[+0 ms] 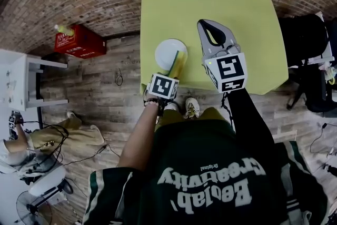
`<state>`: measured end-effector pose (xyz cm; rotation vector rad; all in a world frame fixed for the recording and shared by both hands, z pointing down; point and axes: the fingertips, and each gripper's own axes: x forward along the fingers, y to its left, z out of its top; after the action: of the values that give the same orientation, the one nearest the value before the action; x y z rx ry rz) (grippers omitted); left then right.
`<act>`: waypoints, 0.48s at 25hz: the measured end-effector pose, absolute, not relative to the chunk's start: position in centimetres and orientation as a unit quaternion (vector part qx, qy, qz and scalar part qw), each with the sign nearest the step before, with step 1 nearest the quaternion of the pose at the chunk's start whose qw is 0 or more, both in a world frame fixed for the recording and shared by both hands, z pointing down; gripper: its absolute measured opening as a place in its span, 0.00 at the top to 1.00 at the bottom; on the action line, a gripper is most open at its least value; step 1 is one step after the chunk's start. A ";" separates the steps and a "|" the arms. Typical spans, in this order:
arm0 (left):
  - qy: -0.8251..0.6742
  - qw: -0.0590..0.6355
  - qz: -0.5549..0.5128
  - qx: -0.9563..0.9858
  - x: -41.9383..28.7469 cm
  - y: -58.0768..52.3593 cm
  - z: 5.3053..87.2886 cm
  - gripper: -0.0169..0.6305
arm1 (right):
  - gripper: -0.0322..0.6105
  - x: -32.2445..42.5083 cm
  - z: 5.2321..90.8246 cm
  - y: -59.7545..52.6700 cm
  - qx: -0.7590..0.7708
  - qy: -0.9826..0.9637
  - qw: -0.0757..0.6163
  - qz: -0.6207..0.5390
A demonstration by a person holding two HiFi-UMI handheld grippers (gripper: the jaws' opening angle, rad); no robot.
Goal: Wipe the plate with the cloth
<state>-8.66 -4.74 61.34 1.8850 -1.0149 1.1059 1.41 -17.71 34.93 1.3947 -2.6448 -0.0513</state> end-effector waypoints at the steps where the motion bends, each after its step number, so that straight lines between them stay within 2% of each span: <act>1: -0.397 0.359 0.429 0.728 -9.1 -4.7 61.3 0.76 | 0.93 1.3 35.0 -17.7 0.463 -0.883 0.076 -0.016; 12: -0.469 0.389 0.422 0.672 -17.0 -3.8 61.5 0.76 | 0.93 -0.3 35.5 -17.9 0.444 -0.893 0.076 -0.011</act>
<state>-17.04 -3.81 61.54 1.7078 -1.1933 1.0730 -0.31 -17.89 35.47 1.3310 -2.6767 -0.0322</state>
